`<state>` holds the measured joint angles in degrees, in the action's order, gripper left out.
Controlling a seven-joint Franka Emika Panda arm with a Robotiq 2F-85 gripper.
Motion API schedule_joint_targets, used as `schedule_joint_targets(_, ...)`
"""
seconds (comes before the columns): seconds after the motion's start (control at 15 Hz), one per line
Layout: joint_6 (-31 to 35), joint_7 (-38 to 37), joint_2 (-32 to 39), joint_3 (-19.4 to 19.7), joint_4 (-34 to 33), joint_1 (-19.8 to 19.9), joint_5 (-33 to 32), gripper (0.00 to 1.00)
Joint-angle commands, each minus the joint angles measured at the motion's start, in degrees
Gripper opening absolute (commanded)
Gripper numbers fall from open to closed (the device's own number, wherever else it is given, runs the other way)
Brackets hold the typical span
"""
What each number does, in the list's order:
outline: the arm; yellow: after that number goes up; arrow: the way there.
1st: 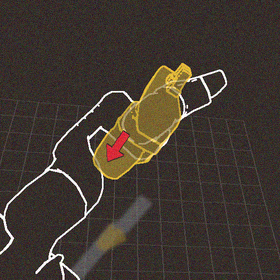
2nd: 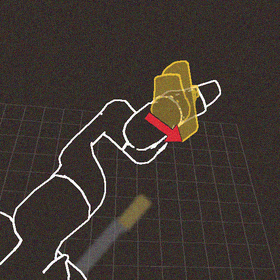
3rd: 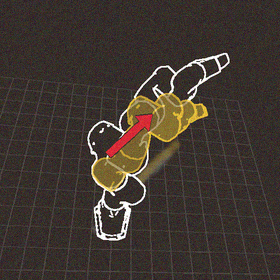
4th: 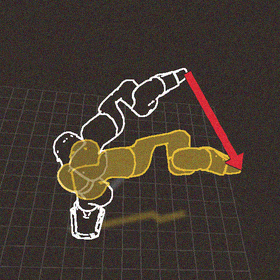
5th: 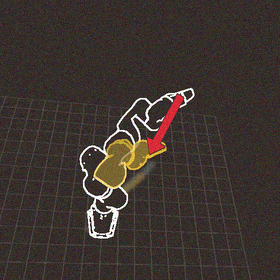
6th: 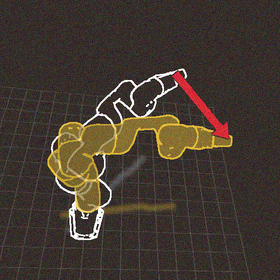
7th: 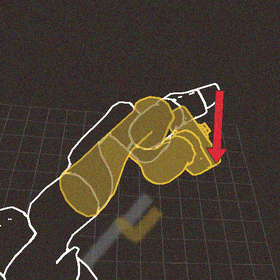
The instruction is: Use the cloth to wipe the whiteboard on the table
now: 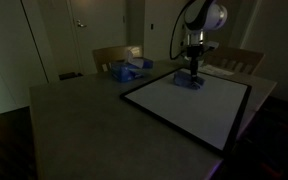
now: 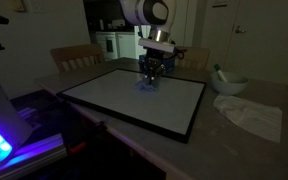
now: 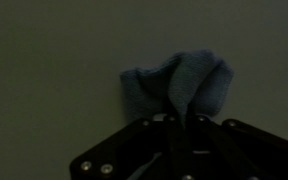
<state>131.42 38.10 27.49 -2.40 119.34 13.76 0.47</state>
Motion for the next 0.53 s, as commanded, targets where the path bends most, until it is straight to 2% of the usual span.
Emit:
schedule_joint_targets(0.0,-0.15,0.17,0.11,0.45,-0.18,-0.47,0.27,0.09)
schedule_joint_targets(0.07,-0.15,0.17,0.16,0.45,-0.20,-0.47,0.27,0.09)
schedule_joint_targets(0.13,-0.12,0.39,0.38,0.31,0.11,-0.27,0.66,0.02)
schedule_joint_targets(0.47,0.32,-0.22,-1.85,0.72,6.64,-0.45,0.11,0.02)
